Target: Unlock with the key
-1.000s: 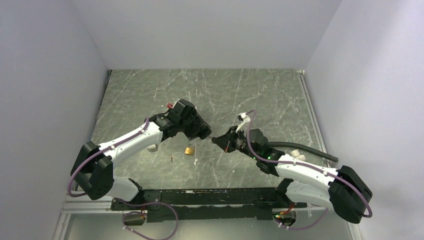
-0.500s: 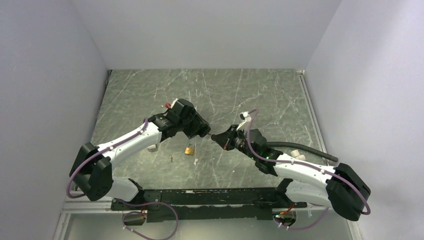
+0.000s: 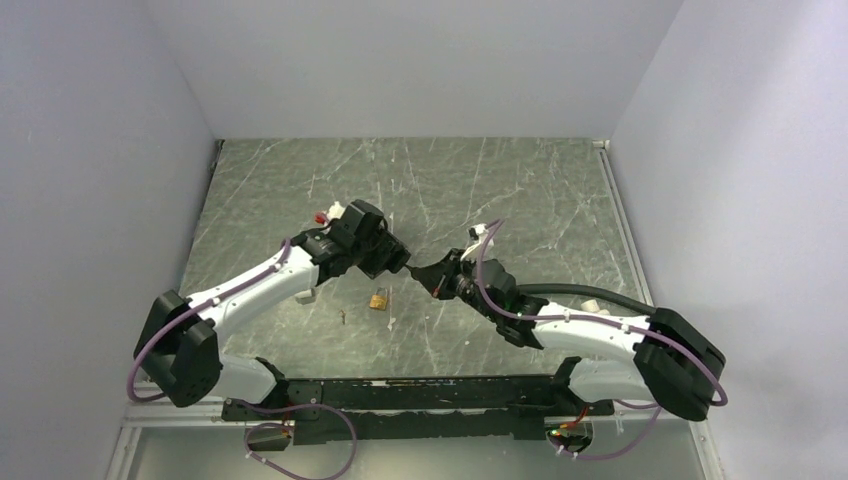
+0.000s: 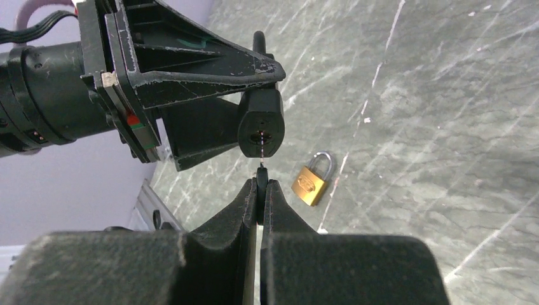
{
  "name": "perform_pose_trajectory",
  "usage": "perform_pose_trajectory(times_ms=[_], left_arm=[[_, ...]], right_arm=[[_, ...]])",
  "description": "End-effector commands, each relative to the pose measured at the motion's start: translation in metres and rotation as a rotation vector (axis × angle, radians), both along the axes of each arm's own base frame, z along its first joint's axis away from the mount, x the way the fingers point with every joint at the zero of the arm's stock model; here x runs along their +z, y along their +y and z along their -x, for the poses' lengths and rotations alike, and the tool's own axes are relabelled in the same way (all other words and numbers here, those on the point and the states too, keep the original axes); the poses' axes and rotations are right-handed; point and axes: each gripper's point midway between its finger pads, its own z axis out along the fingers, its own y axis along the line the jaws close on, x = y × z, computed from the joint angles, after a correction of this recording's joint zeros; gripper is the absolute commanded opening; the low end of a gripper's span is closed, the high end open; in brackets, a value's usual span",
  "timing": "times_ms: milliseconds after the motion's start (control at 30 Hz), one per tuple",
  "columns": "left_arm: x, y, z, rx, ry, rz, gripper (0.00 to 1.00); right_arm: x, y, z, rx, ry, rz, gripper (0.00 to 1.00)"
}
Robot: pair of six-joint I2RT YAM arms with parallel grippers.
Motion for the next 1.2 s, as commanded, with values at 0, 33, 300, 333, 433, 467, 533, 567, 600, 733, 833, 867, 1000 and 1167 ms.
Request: perform_pose_trajectory(times_ms=[0,33,300,333,433,467,533,567,600,733,833,867,1000,1167], left_arm=[[0.034,0.003,-0.001,0.076,-0.049,0.087,0.00],[0.036,0.003,-0.001,0.082,-0.053,0.095,0.00],[0.040,-0.003,0.001,0.045,-0.086,0.132,0.00],[0.041,-0.003,0.001,0.043,-0.087,0.134,0.00],[0.043,-0.002,0.003,0.042,-0.087,0.135,0.00],[0.044,-0.001,0.003,0.045,-0.088,0.137,0.00],[0.045,-0.001,0.003,0.048,-0.095,0.149,0.00],[0.045,-0.001,0.004,0.049,-0.095,0.149,0.00],[0.045,0.001,0.004,0.051,-0.096,0.144,0.00],[0.053,0.019,0.002,0.085,-0.124,0.075,0.00],[0.055,0.034,0.001,0.111,-0.135,0.006,0.00],[0.056,0.036,-0.001,0.111,-0.140,-0.007,0.00],[0.045,0.043,-0.005,0.122,-0.112,-0.041,0.00],[0.039,0.045,-0.014,0.143,-0.128,-0.003,0.00]], right_arm=[[0.039,0.005,-0.027,-0.131,-0.068,-0.091,0.00],[0.039,0.007,-0.028,-0.133,-0.062,-0.095,0.00],[0.043,0.021,-0.034,-0.113,-0.059,-0.089,0.00],[0.042,0.022,-0.034,-0.109,-0.059,-0.088,0.00],[0.042,0.025,-0.033,-0.091,-0.061,-0.092,0.00],[0.042,0.026,-0.032,-0.086,-0.062,-0.093,0.00],[0.043,0.026,-0.031,-0.081,-0.066,-0.095,0.00],[0.043,0.026,-0.031,-0.075,-0.071,-0.089,0.00],[0.043,0.026,-0.030,-0.072,-0.073,-0.080,0.00],[0.038,0.014,-0.027,-0.080,-0.087,-0.017,0.00],[0.035,0.006,-0.024,-0.070,-0.114,0.051,0.00],[0.034,0.006,-0.022,-0.054,-0.127,0.077,0.00],[0.027,0.008,-0.012,0.044,-0.156,0.182,0.00],[0.021,0.007,-0.003,0.099,-0.126,0.248,0.00]])
